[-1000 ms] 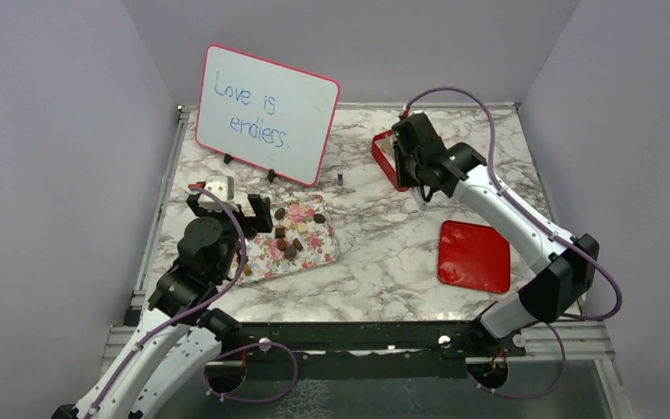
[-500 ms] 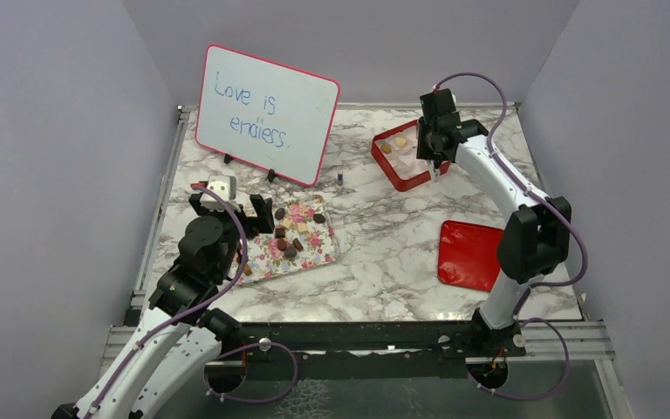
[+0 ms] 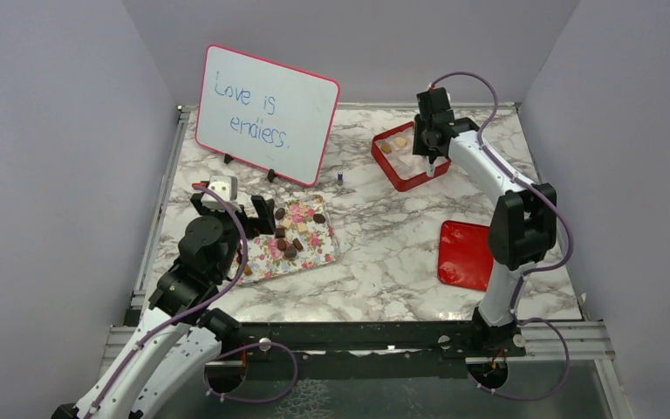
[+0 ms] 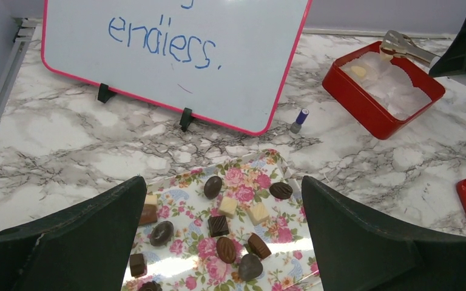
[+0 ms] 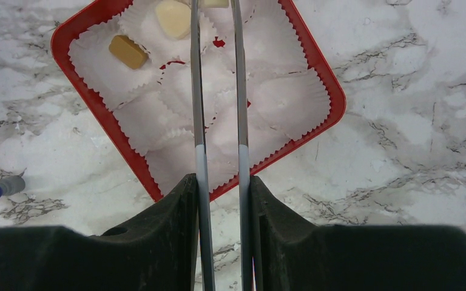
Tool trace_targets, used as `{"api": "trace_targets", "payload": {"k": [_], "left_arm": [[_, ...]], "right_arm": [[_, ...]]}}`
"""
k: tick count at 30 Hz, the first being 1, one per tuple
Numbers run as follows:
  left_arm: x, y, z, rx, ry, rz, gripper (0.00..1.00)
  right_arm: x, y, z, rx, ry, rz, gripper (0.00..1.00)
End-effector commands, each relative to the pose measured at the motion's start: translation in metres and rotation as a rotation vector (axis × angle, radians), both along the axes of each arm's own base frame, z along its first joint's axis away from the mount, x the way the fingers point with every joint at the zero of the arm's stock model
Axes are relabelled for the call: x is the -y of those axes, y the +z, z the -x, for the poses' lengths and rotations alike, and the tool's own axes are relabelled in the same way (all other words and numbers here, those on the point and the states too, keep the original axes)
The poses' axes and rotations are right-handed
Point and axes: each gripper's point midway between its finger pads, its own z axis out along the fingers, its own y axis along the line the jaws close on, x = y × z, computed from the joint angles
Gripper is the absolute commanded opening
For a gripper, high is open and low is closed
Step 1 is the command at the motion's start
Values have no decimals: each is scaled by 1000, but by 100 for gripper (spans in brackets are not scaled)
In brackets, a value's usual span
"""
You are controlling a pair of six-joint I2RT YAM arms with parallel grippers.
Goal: Pack the chocolate
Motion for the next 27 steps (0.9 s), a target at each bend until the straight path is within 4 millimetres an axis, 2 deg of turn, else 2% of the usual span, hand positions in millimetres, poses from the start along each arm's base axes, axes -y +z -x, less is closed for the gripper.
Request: {"api": "trace_targets", "payload": {"k": [1, 8, 12, 16, 24, 27], "left_arm": [[4, 6, 2, 22, -23, 21, 99], [3, 8, 2, 28, -20, 24, 99], [4, 5, 1, 22, -19, 19, 99], [3, 6, 1, 23, -19, 18, 99], [2, 7, 2, 28, -15, 23, 99], [3, 6, 2, 25, -20, 22, 99]], "right_arm": [[0, 8, -24, 64, 1, -11, 21], [4, 0, -27, 50, -7, 11, 25], [7, 0, -28, 54, -19, 29, 31], [11, 4, -27, 54, -24, 43, 38], [15, 21, -18, 65, -26, 55, 40], [13, 29, -10, 57, -11, 35, 40]]}}
